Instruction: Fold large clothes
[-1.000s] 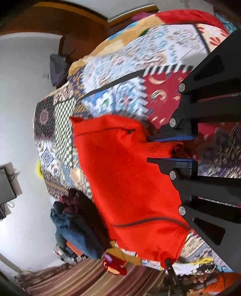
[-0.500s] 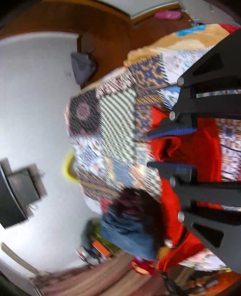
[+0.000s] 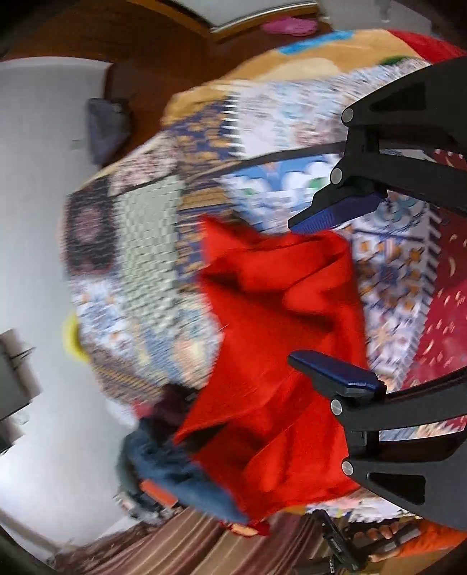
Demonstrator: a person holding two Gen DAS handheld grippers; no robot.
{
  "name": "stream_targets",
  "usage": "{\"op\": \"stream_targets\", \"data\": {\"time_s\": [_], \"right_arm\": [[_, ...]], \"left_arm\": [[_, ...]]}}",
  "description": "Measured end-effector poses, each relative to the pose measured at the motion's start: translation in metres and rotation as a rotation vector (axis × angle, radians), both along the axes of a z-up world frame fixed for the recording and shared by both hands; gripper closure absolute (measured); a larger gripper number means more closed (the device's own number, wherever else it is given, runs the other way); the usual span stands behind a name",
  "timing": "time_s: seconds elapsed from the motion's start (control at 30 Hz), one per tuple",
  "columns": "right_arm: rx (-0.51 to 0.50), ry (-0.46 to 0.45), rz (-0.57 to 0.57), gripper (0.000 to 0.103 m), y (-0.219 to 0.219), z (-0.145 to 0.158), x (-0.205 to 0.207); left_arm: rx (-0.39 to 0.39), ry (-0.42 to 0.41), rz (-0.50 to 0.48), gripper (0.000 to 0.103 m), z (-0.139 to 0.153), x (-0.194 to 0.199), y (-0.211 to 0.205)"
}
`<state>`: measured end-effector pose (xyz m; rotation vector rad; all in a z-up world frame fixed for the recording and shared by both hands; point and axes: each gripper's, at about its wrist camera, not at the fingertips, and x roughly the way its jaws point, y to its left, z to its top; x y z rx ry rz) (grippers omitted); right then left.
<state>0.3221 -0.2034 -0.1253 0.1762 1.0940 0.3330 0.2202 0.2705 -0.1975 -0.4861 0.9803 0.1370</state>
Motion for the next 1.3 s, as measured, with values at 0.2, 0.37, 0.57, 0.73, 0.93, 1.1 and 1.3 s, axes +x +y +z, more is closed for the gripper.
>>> {"op": "stream_targets", "data": {"time_s": [0.2,0.37,0.57,0.73,0.93,1.1,1.3], "right_arm": [[0.006,0.110,-0.043,0.039,0.000,-0.039,0.018],[0.014,0.130,-0.010,0.041,0.018,-0.047,0.030],[0.027,0.121,0.045,0.090,0.023,-0.043,0.014],[0.070,0.036,0.066,0.093,0.013,-0.006,-0.022],[0.103,-0.012,0.103,0.094,0.014,0.018,-0.075],[0.086,-0.021,0.118,0.094,0.008,0.011,-0.123],[0.002,-0.062,0.087,0.088,-0.002,0.012,-0.140]], "left_arm": [[-0.130,0.110,-0.006,0.043,-0.061,-0.012,-0.009],[-0.150,0.086,-0.038,0.042,-0.066,-0.004,-0.019],[-0.227,0.082,-0.061,0.092,-0.072,0.011,-0.027],[-0.179,0.019,-0.069,0.096,-0.043,0.001,-0.029],[-0.148,-0.079,-0.106,0.096,0.009,-0.035,-0.024],[-0.077,-0.060,-0.129,0.096,0.011,-0.070,-0.024],[0.017,0.079,-0.133,0.091,-0.035,-0.093,-0.027]]}}
